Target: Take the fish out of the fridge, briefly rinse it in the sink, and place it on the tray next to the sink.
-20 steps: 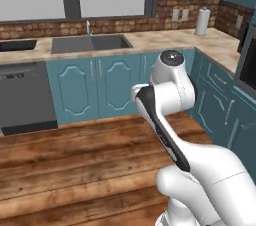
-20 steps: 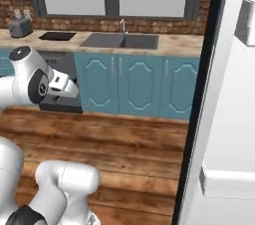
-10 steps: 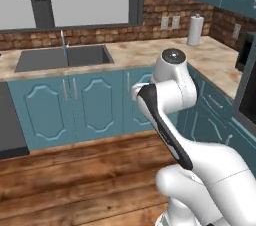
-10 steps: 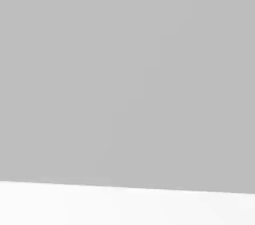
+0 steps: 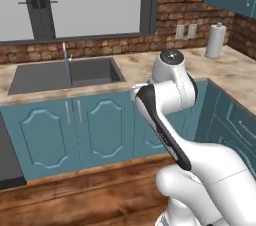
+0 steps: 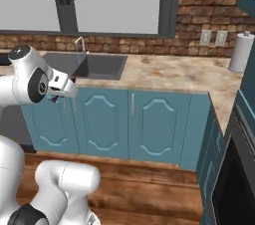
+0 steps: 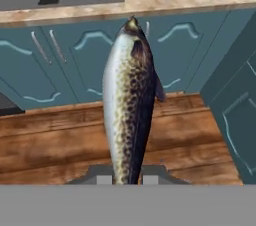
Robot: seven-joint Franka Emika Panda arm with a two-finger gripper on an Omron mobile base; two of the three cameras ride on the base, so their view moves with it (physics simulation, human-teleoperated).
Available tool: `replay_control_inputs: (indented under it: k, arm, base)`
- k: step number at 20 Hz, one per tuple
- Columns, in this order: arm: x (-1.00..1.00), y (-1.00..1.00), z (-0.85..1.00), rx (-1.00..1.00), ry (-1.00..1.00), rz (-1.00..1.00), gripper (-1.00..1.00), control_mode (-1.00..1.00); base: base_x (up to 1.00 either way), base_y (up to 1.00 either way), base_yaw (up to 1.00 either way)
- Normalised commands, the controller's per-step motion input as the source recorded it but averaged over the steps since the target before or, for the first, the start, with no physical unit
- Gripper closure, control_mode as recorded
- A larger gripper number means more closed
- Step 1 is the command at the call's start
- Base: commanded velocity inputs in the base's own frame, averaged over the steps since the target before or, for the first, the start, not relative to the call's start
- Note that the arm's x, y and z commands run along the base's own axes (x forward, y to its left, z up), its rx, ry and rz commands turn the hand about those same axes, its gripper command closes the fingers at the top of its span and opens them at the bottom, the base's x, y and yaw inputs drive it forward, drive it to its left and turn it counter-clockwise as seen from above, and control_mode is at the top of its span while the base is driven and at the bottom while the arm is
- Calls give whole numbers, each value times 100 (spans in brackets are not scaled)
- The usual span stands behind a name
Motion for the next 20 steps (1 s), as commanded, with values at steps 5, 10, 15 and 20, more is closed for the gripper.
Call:
replay_control_inputs:
  k: [5,10,15,20]
  arm:
    - [0,0,0,0,0,0,100,100]
    - [0,0,0,0,0,0,100,100]
    - [0,0,0,0,0,0,100,100]
    - [0,0,0,0,0,0,100,100]
  base:
    - [100,32,0]
    - [100,50,0]
    - [100,48,0]
    - [49,9,0]
